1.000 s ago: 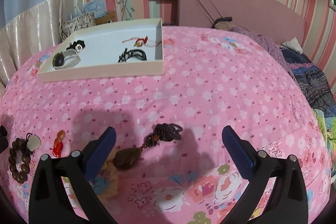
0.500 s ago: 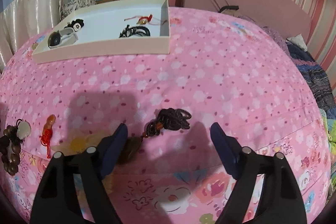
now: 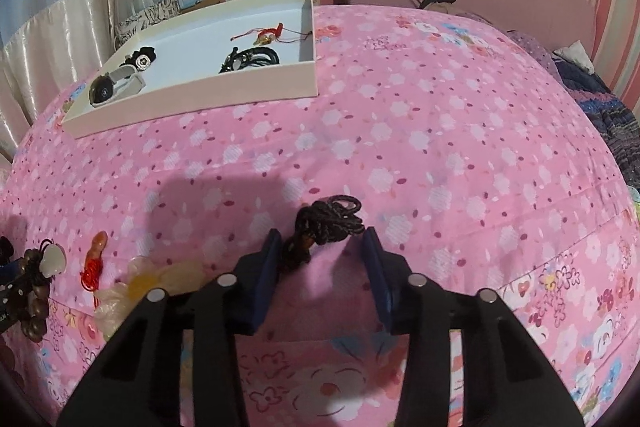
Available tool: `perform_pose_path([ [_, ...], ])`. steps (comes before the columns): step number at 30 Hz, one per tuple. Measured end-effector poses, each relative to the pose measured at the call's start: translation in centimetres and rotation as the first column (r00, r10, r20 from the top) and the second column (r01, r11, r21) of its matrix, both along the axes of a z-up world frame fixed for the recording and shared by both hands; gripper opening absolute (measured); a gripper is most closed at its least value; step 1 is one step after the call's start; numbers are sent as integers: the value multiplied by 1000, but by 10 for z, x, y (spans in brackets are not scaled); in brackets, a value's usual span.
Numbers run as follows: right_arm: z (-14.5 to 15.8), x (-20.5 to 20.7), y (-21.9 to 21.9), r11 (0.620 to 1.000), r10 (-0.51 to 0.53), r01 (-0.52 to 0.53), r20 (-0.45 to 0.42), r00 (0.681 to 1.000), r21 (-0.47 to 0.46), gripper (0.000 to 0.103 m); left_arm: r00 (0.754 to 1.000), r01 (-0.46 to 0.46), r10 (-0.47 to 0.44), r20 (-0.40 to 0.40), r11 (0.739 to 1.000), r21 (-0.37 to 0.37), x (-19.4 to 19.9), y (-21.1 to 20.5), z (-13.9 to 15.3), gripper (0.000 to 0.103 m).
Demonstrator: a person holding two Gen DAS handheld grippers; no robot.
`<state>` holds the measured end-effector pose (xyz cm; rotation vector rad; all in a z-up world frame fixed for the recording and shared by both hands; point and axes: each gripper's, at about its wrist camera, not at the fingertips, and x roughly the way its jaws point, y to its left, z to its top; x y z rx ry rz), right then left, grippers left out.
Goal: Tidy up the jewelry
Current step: 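Grasp the wooden bead bracelet with left tool while right tool grasps the knotted cord, then carry the bead bracelet to the tray with left tool while right tool carries the cord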
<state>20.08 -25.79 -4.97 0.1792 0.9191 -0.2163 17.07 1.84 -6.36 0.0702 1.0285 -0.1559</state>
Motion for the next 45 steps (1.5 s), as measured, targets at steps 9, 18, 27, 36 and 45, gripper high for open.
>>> perform_pose_path([
  [9, 0, 0, 0, 1000, 21, -21, 26, 999, 13, 25, 999, 0, 1, 39, 1000, -31, 7, 0, 0, 30],
  [18, 3, -1, -1, 999, 22, -25, 66, 998, 48, 14, 997, 4, 0, 84, 999, -45, 8, -2, 3, 18],
  [27, 20, -5, 17, 997, 78, -75, 139, 987, -27, 13, 986, 10, 7, 166, 995, -99, 0, -5, 24, 18],
  [36, 33, 0, 19, 996, 91, -94, 142, 986, 12, 13, 948, 133, -100, 301, 987, -94, -12, -37, 73, 18],
  [45, 52, 16, 20, 989, 137, -142, 141, 980, 28, 13, 934, 183, -142, 329, 978, -97, 9, -48, 106, 18],
])
